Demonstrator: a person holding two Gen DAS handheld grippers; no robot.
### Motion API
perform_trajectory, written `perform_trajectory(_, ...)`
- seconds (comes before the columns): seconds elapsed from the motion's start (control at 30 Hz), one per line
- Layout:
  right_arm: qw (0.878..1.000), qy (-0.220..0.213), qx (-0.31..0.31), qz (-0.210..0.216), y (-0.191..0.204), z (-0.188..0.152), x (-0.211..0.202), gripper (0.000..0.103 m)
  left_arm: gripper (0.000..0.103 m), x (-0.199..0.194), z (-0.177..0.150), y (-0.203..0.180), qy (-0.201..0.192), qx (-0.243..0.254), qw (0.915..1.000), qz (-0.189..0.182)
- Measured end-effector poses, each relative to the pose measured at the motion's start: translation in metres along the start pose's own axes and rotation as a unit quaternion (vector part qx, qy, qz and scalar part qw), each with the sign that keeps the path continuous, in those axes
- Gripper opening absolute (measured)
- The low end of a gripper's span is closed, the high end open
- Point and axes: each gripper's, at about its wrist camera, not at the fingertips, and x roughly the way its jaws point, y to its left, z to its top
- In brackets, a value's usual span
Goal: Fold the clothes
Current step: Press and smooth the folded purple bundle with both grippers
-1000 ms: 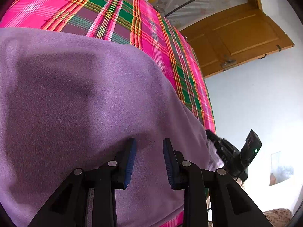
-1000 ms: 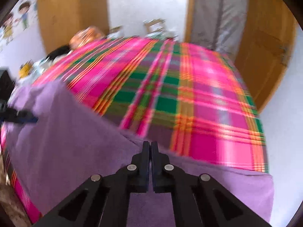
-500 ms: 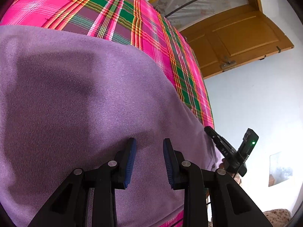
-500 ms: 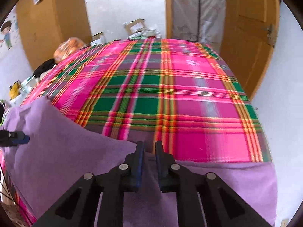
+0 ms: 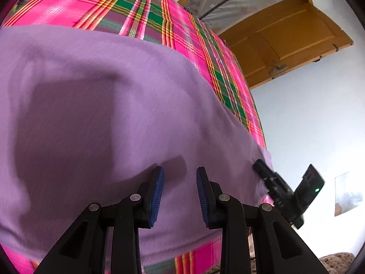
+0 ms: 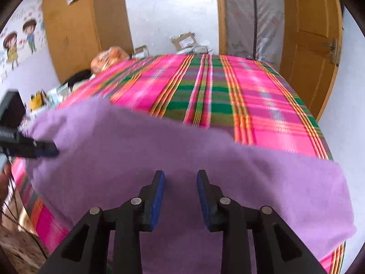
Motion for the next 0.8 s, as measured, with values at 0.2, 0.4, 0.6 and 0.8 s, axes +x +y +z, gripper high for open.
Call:
perform_trajectory(0.2,1.0,-0.015,-0.007,-0.014,0.016,-0.03,-0.017,0.037,0.03,-0.016,-0.022,0.012,-0.013,-0.002,0.9998,-0.017)
perform_trajectory(0.4,0.999,-0.048,-0.005,-0.022,0.018,-0.062,-0.042,0.038,0.03,-0.031,-0.044,0.027,-0.029,-0.016,0.9986,-0.04)
perform_trajectory(0.6,0.999,-0.044,0.02,-0.02,0.019,-0.07,-0.056,0.038,0.03,-0.041,-0.06,0.036,-0.042,-0.031,0.9974,-0.05)
perform_trajectory(0.8,0.997,-0.055,0.032,0.042,0.038,-0.049,-0.042,0.038,0.03,-0.047,-0.072,0.037,-0.05,-0.034,0.997,-0.048)
